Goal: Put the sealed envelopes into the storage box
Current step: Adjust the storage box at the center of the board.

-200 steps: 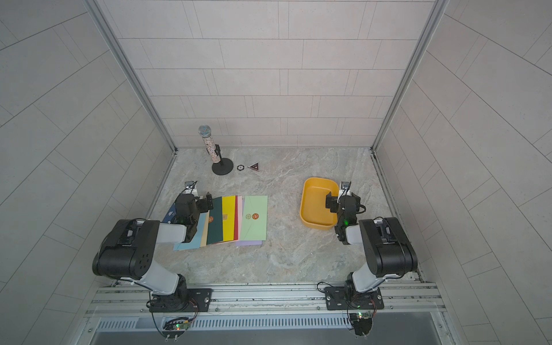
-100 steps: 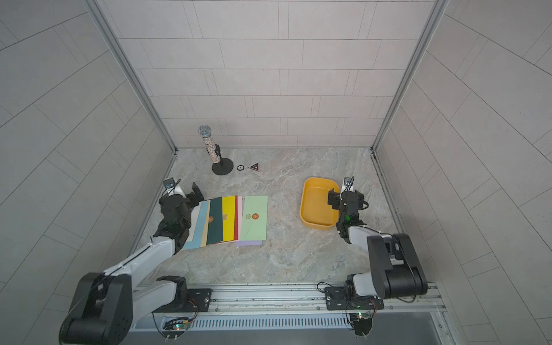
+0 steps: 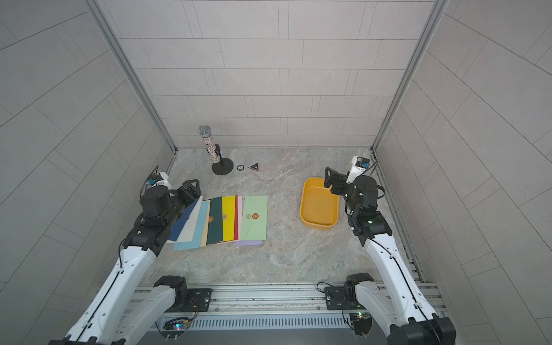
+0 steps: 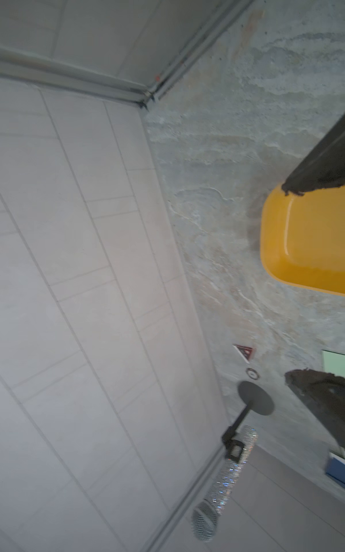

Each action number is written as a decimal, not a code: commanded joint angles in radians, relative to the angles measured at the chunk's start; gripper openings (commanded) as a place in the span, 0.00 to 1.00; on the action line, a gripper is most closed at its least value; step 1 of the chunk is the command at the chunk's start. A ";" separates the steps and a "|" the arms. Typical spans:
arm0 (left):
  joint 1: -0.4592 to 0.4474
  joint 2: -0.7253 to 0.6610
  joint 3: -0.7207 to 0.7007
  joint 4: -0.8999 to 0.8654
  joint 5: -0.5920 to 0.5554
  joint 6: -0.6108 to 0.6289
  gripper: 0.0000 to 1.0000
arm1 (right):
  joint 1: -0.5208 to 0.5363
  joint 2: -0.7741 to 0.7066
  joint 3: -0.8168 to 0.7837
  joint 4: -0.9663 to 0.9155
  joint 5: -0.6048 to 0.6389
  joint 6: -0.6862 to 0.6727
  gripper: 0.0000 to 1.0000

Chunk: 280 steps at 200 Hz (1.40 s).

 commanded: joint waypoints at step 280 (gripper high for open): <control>-0.009 -0.024 0.024 -0.446 0.225 0.141 0.70 | 0.307 0.803 0.459 -0.648 0.025 -0.597 0.00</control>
